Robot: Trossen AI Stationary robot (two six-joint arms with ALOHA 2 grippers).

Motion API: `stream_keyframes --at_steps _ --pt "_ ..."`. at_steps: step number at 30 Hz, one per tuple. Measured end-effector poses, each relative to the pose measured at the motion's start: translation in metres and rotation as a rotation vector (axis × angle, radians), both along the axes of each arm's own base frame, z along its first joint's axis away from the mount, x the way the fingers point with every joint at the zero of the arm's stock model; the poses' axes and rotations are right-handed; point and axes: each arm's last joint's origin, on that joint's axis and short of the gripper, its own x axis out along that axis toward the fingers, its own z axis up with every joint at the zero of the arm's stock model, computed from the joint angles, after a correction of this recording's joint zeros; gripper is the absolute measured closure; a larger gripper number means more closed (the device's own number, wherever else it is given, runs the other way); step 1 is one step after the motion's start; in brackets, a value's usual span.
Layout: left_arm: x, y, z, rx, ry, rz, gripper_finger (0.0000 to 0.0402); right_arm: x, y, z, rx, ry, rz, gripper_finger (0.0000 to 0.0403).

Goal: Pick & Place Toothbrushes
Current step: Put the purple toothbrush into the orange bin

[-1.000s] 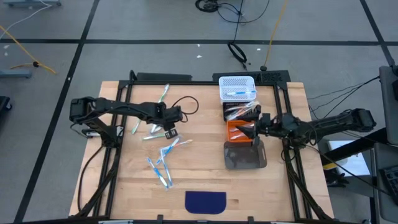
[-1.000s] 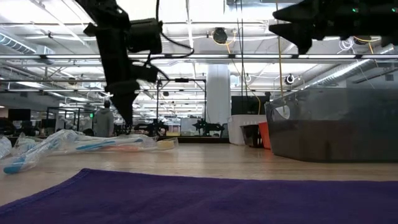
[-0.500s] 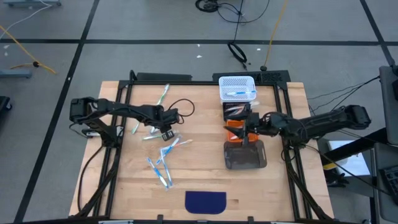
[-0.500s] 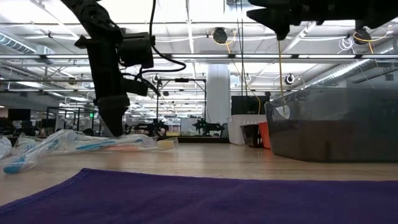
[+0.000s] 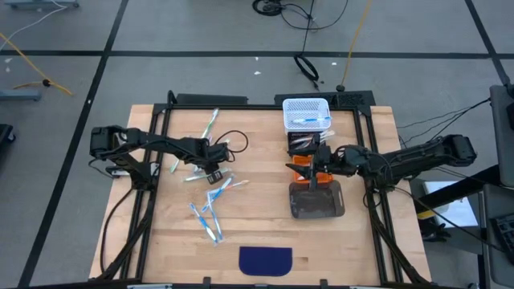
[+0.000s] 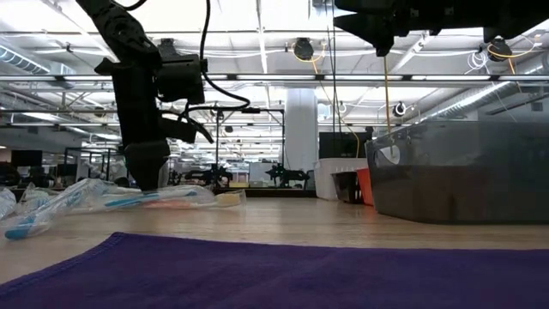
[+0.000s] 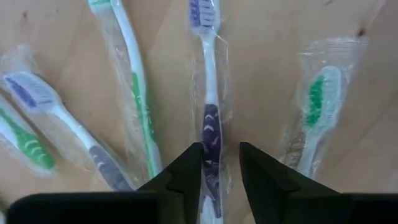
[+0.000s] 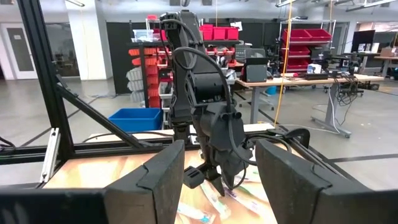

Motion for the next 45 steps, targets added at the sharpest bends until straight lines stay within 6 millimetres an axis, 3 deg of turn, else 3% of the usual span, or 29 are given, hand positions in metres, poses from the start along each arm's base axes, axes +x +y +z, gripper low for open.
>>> stream_keyframes --at_steps 6,12,21,33,45 --pt "0.001 0.001 0.0 -0.004 -0.018 0.01 0.0389 0.0 0.0 -0.001 0.0 0.007 0.0 0.0213" --pt "0.004 0.001 0.002 0.001 -0.036 0.037 0.0397 0.0 0.0 -0.003 0.028 0.031 0.002 0.0213" --pt "0.026 -0.003 0.022 0.031 -0.15 -0.028 0.0399 0.001 0.0 -0.005 0.046 0.041 0.0 0.0213" --pt "0.073 -0.008 0.07 0.161 -0.541 -0.185 0.04 0.016 -0.018 -0.028 0.096 0.131 -0.077 0.0213" --pt "0.092 -0.011 0.095 0.178 -0.856 -0.275 0.04 0.016 -0.03 -0.027 0.133 0.109 -0.125 0.0213"
